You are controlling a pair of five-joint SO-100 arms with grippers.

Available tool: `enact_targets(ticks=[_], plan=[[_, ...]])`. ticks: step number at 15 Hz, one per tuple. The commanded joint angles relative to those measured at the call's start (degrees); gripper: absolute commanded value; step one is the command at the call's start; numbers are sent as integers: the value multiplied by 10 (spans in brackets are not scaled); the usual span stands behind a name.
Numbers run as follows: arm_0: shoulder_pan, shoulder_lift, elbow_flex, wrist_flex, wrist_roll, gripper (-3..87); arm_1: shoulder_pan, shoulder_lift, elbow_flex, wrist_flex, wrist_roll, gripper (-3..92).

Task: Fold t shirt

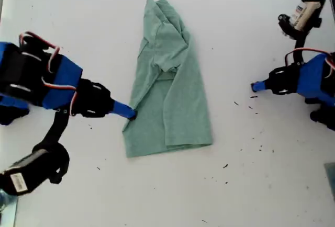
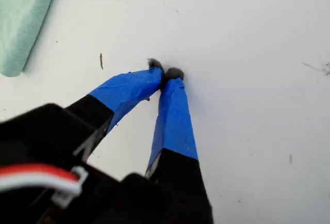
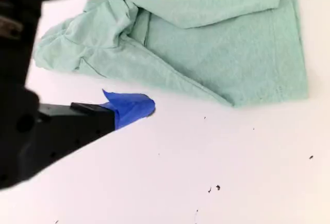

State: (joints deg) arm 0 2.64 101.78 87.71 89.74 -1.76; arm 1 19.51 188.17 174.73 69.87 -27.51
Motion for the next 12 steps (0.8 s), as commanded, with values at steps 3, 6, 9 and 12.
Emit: enact_targets(ticks=[3, 6, 9, 12], plan=[[25, -81, 80, -142, 14, 295, -4, 8, 19, 3, 3, 25], [51, -177, 114, -244, -4, 200, -4, 9, 19, 4, 2, 25], [59, -154, 112, -217, -40, -2, -5, 11, 20, 4, 0, 25], [15, 12, 121, -103, -46, -2, -5, 15, 21, 5, 0, 25]])
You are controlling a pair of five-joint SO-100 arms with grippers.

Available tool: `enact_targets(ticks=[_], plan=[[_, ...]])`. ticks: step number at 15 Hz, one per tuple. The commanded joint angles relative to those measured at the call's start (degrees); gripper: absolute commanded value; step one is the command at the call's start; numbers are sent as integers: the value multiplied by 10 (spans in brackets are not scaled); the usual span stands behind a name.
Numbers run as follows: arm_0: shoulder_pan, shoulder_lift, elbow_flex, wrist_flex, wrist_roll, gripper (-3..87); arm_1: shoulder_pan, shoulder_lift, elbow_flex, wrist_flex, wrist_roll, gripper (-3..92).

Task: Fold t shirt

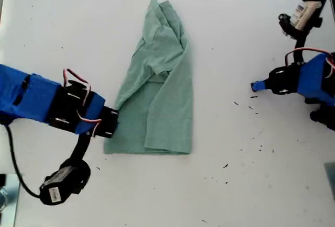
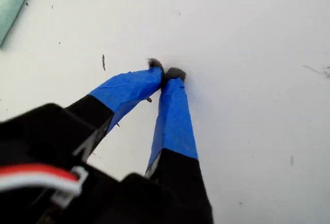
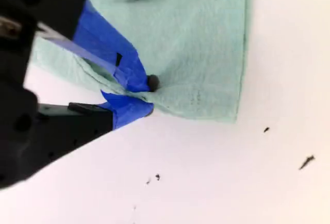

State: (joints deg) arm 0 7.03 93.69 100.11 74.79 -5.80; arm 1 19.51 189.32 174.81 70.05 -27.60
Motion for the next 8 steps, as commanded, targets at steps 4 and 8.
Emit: enact_targets(ticks=[4, 8], plan=[[-65, 100, -76, 67, 34, -2, -4, 9, 21, 6, 1, 25], [-35, -273, -533, 61, 135, -2, -4, 10, 22, 6, 1, 25]])
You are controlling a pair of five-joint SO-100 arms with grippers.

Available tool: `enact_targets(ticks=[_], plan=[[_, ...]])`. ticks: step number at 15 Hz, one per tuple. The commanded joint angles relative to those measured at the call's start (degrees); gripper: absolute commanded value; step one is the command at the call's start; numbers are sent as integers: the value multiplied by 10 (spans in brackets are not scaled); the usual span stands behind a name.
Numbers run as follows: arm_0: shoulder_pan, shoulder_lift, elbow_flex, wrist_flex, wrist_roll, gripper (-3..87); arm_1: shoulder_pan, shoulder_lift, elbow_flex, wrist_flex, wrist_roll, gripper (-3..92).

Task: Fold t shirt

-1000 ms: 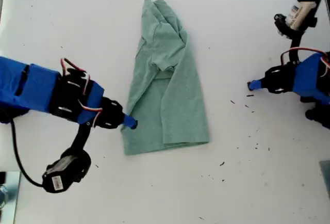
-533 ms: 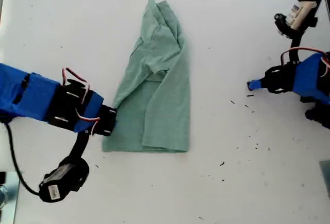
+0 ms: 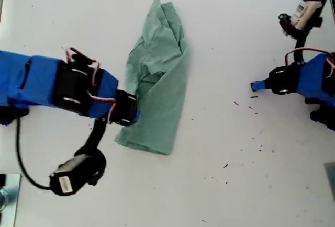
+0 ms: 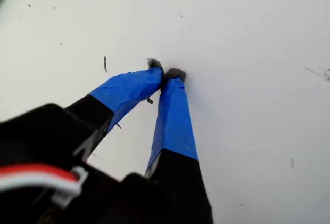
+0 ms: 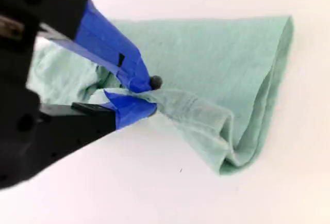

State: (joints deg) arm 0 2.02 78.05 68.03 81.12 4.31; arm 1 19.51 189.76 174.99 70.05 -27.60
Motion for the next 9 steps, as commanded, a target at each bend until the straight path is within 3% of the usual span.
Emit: enact_targets(ticks=[1, 4, 5, 6, 8, 9], plan=[[17, -149, -209, -70, 49, -2, -4, 5, 20, 6, 3, 25], [10, -198, -209, -199, 99, 18, -2, 6, 20, 8, 4, 25], [5, -215, -210, -226, 126, 239, -2, 6, 20, 8, 4, 25], [1, -207, -210, -227, 145, 312, -2, 6, 20, 8, 5, 25], [-11, -103, -187, -195, 165, 142, -2, 6, 21, 9, 7, 25], [-33, -51, -185, -151, 159, 108, -1, 6, 21, 9, 6, 25]])
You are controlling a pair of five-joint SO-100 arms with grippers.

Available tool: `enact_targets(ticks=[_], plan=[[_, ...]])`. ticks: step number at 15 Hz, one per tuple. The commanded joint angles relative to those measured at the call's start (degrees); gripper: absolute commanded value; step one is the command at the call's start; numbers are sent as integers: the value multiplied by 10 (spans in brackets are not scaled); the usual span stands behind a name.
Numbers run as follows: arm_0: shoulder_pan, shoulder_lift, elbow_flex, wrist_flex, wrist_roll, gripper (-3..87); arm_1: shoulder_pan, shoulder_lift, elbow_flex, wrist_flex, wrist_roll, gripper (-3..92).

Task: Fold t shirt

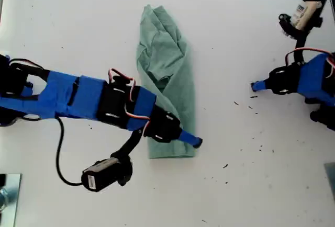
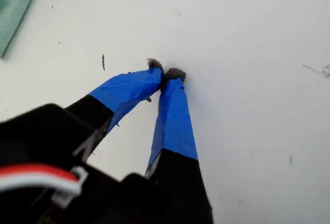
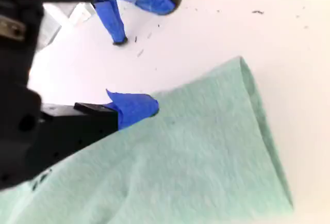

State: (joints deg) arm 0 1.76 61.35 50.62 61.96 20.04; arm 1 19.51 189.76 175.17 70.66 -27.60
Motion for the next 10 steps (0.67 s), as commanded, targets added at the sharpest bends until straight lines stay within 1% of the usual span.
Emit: enact_targets(ticks=[1, 2, 3, 4, 5, 6, 7, 8, 10], plan=[[-55, 172, 5, 88, 4, 95, -2, 6, 19, 3, 6, 25], [-82, 251, 71, 110, 6, 61, -2, 6, 19, 3, 7, 25], [-110, 352, 190, 110, -16, 68, -3, 6, 19, 3, 7, 25], [-134, 467, 338, 83, -17, 89, -3, 7, 19, 4, 8, 25], [-159, 603, 519, 40, -24, 48, -3, 9, 19, 4, 8, 25], [-182, 728, 687, 10, -34, 23, -3, 9, 20, 4, 8, 25], [-191, 824, 819, 1, -56, -1, -3, 9, 20, 4, 8, 25], [-178, 897, 934, -27, -77, -1, -3, 9, 20, 4, 8, 25], [-111, 1015, 1114, -109, -164, -1, -2, 9, 20, 4, 10, 25]])
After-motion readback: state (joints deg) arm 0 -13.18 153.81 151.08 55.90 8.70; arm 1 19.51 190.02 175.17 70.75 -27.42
